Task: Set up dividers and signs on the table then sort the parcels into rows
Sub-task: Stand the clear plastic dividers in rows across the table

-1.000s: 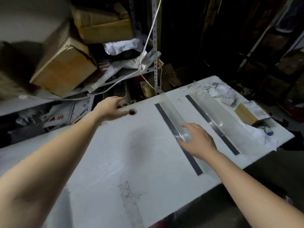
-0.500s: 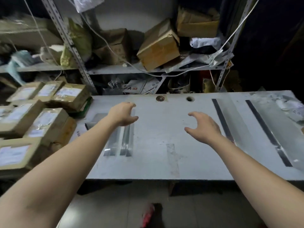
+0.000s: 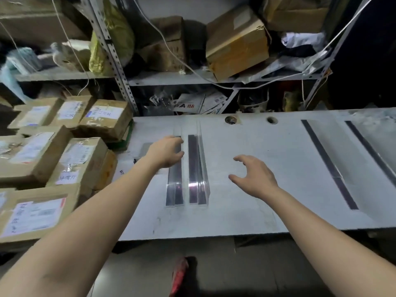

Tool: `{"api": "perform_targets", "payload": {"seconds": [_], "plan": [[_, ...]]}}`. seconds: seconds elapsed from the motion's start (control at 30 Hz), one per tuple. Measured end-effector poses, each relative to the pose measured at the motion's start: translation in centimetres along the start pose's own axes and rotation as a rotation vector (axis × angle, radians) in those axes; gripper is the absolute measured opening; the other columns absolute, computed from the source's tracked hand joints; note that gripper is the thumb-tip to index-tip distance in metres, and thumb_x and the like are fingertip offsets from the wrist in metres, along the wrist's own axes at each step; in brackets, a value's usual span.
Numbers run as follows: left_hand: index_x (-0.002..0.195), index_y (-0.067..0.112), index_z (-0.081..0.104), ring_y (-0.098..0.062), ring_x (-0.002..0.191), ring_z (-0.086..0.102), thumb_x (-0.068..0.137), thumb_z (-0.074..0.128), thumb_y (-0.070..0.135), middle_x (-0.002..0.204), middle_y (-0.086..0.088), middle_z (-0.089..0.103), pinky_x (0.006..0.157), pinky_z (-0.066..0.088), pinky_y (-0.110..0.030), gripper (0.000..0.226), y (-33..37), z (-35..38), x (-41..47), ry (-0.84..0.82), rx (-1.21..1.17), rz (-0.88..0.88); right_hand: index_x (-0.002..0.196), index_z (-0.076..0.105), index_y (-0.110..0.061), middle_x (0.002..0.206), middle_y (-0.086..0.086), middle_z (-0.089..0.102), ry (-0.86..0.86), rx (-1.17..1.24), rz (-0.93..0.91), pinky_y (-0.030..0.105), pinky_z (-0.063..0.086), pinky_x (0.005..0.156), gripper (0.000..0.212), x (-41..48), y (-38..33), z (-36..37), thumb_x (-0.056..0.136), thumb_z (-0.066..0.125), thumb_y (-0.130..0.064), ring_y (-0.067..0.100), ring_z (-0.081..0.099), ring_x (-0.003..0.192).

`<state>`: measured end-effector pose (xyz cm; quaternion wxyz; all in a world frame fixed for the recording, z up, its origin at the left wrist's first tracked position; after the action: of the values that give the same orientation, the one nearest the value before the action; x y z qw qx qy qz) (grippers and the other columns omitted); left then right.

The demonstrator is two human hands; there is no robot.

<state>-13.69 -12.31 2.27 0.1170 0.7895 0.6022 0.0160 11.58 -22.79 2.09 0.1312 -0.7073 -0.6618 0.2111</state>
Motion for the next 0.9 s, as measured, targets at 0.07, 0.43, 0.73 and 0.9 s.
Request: {"api": "perform_targets", "payload": {"seconds": [0.07,0.43,0.73,0.9], "plan": [[0.143,0.018,0.055,-0.026,0.123,0.058,0.099,0.057,0.035,0.14,-0.005,0.058,0.1,0.052,-0.043,0.047,-1.1,0.7,2.5,-0.016,-0.01,0.058,0.14,0.051,-0.032,0.143,-0.013,0.053,-0.001,0.048,0.044,0.037,0.049,0.098,0.056,0.5,-1.3,1.9,0.089,0.069,-0.048,0.013,0.05,0.131],[0.143,0.017,0.055,-0.029,0.131,0.051,0.097,0.063,0.03,0.14,-0.008,0.057,0.103,0.048,-0.047,0.048,-2.4,1.4,17.5,-0.066,0.041,0.39,0.133,0.058,-0.033,0.132,-0.018,0.06,0.021,0.227,0.303,0.032,0.053,0.096,0.05,1.7,-3.1,9.8,0.087,0.073,-0.043,0.006,0.059,0.116],[0.132,0.024,0.064,-0.025,0.124,0.056,0.092,0.073,0.02,0.133,-0.002,0.062,0.104,0.048,-0.047,0.041,0.1,3.1,22.7,-0.129,0.041,0.663,0.108,0.073,-0.027,0.097,-0.018,0.069,0.09,0.264,0.455,0.034,0.059,0.081,0.021,0.8,-0.8,11.1,0.087,0.071,-0.029,0.001,0.067,0.087],[0.112,0.015,0.069,-0.021,0.101,0.065,0.081,0.085,0.015,0.109,-0.003,0.07,0.091,0.056,-0.043,0.035,-0.4,2.9,24.2,-0.121,-0.102,0.679,0.101,0.076,-0.023,0.089,-0.014,0.072,0.113,0.277,0.495,0.028,0.06,0.077,0.012,0.7,-0.5,12.0,0.09,0.07,-0.021,0.001,0.068,0.081]]}}
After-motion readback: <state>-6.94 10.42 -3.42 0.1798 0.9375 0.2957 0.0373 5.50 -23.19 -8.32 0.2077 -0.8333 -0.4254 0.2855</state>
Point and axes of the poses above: each hand's wrist, its own x-axis towards the middle knuckle, its own z-axis out of the palm, y = z × x, the point moved 10 cm from there along x, towards the middle knuckle
